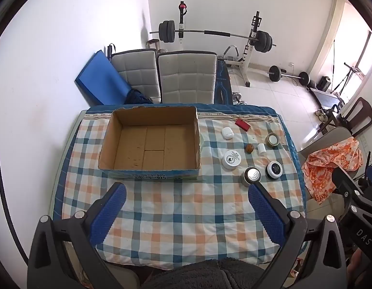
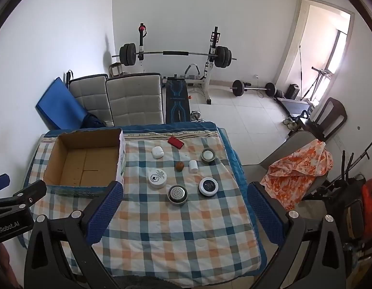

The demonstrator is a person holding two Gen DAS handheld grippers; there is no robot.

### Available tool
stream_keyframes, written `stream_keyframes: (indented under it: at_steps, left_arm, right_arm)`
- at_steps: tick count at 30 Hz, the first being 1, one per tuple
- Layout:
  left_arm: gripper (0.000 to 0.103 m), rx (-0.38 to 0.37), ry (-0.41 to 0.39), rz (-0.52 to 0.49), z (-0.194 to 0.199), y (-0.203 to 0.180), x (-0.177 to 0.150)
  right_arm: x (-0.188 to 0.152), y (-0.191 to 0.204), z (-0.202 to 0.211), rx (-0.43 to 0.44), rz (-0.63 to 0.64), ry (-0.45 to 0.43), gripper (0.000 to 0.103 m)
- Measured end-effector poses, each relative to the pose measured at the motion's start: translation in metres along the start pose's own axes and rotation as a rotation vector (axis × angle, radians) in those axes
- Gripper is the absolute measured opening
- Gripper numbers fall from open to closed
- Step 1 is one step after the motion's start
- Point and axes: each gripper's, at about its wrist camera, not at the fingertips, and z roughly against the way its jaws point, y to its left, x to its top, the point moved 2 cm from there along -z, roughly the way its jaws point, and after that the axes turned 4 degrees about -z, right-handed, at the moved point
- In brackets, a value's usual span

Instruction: Organize rigid objects

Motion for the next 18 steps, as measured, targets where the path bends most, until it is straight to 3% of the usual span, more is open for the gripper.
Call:
stream_keyframes:
  at_steps: [6,18]
  left_arm:
    - [0.103,0.000,-0.005,-0.009,0.001,-0.003,0.013]
    - [0.103,-0.007,-0.008,-0.016,-0.001,-0.004,0.005]
  right_arm:
    - [0.001,-0.004,0.002,-0.017,0.003,-0.015,0.103]
    - [0.003,-0.004,0.001,-0.006,-0.020,-0.021,0.103]
